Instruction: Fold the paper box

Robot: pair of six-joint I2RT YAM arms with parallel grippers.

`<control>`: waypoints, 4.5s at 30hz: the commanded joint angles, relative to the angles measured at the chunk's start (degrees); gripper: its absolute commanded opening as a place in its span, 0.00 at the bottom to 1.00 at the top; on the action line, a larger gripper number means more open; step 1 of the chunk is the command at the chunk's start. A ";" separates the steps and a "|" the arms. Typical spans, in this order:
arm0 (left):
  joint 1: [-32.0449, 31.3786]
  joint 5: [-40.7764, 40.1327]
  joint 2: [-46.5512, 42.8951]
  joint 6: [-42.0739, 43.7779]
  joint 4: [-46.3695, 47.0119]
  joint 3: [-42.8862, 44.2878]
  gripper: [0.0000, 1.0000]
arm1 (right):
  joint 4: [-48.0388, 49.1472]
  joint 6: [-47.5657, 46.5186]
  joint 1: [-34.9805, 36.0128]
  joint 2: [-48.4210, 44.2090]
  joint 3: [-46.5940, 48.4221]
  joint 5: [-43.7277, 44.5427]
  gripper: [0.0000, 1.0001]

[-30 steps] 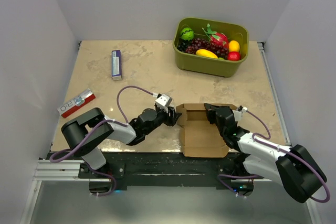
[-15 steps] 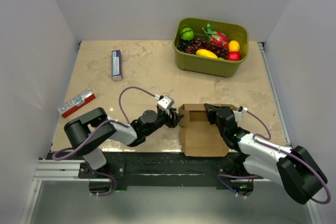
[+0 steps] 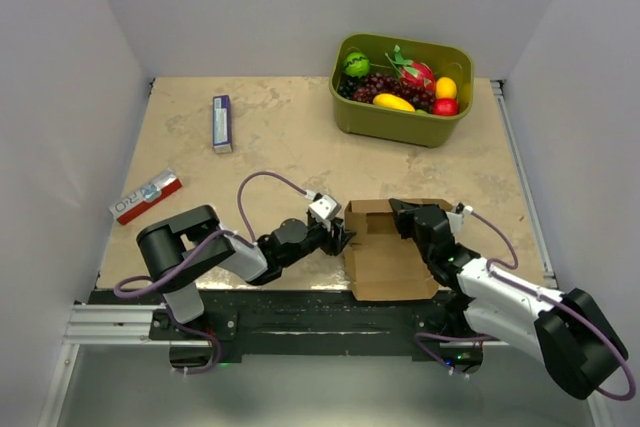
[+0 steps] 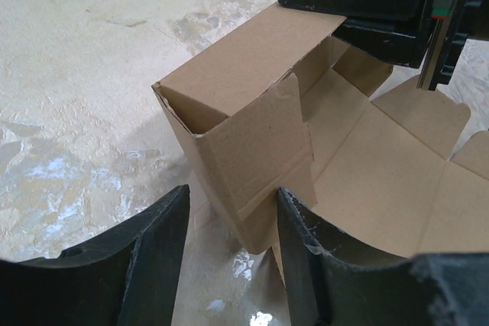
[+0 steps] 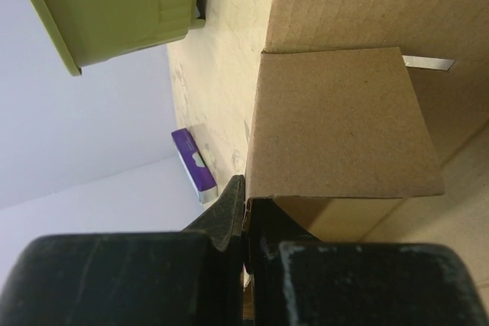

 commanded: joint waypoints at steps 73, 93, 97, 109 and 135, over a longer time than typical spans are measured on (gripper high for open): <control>-1.42 1.06 5.90 4.75 4.32 5.57 0.54 | 20.52 -27.48 0.49 -3.32 -15.07 2.43 0.00; -4.32 -12.48 10.29 4.22 -6.22 12.69 0.52 | 7.43 -19.84 0.49 -6.31 -12.08 1.99 0.00; -5.11 -13.45 11.34 6.24 -8.24 13.66 0.52 | 4.79 -18.69 0.49 -6.40 -8.57 1.20 0.00; -5.20 -18.98 11.08 4.93 -9.13 14.10 0.41 | 1.71 -17.11 0.49 -6.84 -8.30 0.67 0.00; 1.47 -3.62 -2.09 1.85 -34.15 14.01 0.00 | -23.15 -39.67 0.58 -25.46 6.54 -2.23 0.82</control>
